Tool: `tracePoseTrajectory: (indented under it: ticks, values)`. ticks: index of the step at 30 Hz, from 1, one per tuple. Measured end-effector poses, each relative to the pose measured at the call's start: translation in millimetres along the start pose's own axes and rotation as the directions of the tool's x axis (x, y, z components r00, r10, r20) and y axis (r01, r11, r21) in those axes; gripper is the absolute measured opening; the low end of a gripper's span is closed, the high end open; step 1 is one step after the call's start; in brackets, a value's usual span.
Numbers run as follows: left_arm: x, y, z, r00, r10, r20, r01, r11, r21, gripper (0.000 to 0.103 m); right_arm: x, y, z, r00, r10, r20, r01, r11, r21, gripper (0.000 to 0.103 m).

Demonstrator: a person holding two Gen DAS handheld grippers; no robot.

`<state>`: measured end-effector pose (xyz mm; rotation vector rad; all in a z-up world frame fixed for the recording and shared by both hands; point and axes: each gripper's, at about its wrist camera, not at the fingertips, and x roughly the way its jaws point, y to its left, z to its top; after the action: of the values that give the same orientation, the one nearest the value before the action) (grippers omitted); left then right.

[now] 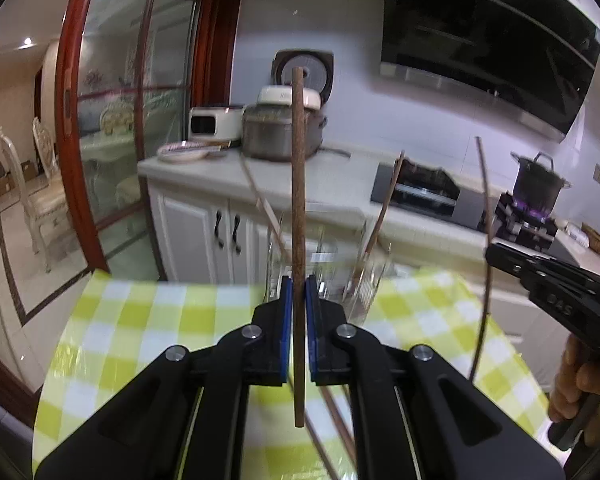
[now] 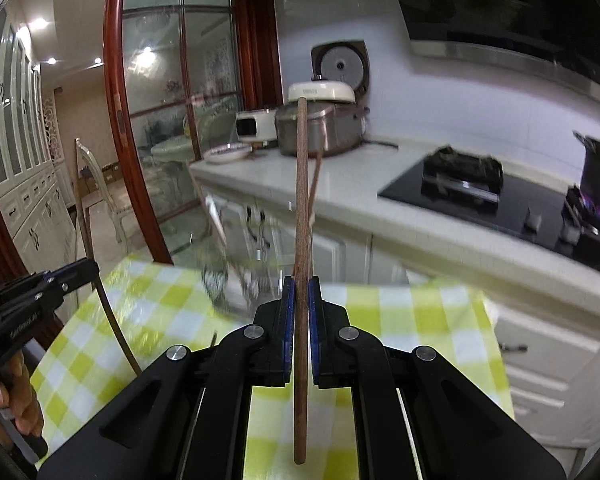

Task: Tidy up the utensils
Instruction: 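Carry the chopstick upright with the left tool into the wire rack and open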

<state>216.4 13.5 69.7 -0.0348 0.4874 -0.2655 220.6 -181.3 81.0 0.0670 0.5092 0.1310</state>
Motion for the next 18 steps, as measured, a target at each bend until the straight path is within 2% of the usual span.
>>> tracePoseTrajectory:
  ticks: [11,18]
  values:
    - [29,-10,84,0.987,-0.036,0.156,0.035,0.999,0.007,0.007,34,19,85,0.988,0.002,0.155,0.002,1.000,-0.026,0.006]
    - [60,-11,108,0.978,-0.032,0.206,0.035,0.999,-0.009,0.007,62,19,105,0.981,0.006,0.194,-0.004,1.000,-0.010,0.006]
